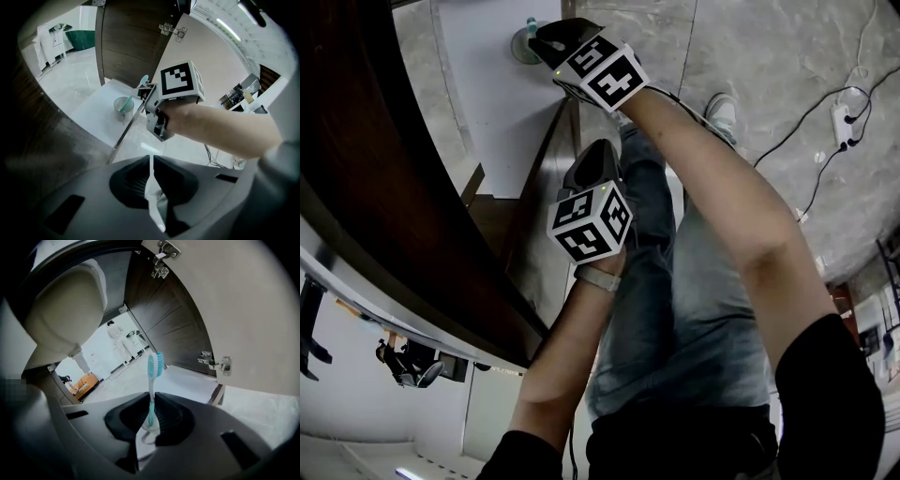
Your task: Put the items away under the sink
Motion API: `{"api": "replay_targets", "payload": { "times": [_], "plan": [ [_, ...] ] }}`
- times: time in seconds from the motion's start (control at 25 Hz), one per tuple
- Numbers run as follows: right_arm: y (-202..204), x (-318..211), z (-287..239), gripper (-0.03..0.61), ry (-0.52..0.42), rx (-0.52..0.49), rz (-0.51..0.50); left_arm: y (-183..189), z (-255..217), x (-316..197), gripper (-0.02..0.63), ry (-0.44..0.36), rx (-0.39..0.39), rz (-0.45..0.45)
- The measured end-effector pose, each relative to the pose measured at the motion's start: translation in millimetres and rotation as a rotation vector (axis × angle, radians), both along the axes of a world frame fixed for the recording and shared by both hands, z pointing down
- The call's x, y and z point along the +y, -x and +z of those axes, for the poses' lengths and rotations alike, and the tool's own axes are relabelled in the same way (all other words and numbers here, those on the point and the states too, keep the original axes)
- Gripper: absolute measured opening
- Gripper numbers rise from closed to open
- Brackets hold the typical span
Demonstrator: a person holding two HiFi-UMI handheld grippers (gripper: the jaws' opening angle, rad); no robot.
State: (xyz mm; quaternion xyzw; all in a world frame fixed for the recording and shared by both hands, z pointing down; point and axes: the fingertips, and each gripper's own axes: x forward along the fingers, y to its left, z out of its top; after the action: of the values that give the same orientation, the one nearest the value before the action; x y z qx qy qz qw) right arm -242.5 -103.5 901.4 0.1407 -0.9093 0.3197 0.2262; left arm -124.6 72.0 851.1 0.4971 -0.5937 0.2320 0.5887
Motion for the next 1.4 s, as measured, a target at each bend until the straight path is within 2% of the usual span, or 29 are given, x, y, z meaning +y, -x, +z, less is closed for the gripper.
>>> {"api": "replay_targets", "payload": {
  "times": [0.2, 0.44, 0.72, 0.8, 0.92, 1.24, 1.4],
  "plan": [
    [2.8, -0.7, 13.6, 0.051, 0.043, 0.041, 0.018, -2.8, 1.1, -1.7, 0.04, -0.001, 0.017, -0.01],
    [6.7, 1.9, 28.4, 0.051, 0.073, 0.092, -0.01, -4.8, 2.3, -2.2, 0.04, 0.003, 0.028, -0.019],
    [6.9, 2.9, 33.5, 0.053, 0.088, 0.11, -0.022, -6.1, 2.0, -6.1, 0.04, -0.005, 0.047, -0.044],
    [7.4, 3.0, 34.4, 0.127, 0.101, 0.107, -0.025, -5.3, 2.3, -7.1, 0.04, -0.006, 0.046, -0.048],
    [8.3, 3.7, 34.8, 0.184, 0.116, 0.098, -0.03, -3.3, 3.5, -6.9, 0.04, -0.006, 0.045, -0.056],
    [-15.7, -0.3, 11.5, 0.204, 0.127, 0.064, 0.006, -3.0, 2.7, -5.9, 0.04, -0.007, 0.048, -0.049],
    [-44.2, -8.7, -12.2, 0.202, 0.152, 0.032, 0.077, -3.4, -2.1, -9.5, 0.04, -0.013, 0.047, -0.034]
  ]
}}
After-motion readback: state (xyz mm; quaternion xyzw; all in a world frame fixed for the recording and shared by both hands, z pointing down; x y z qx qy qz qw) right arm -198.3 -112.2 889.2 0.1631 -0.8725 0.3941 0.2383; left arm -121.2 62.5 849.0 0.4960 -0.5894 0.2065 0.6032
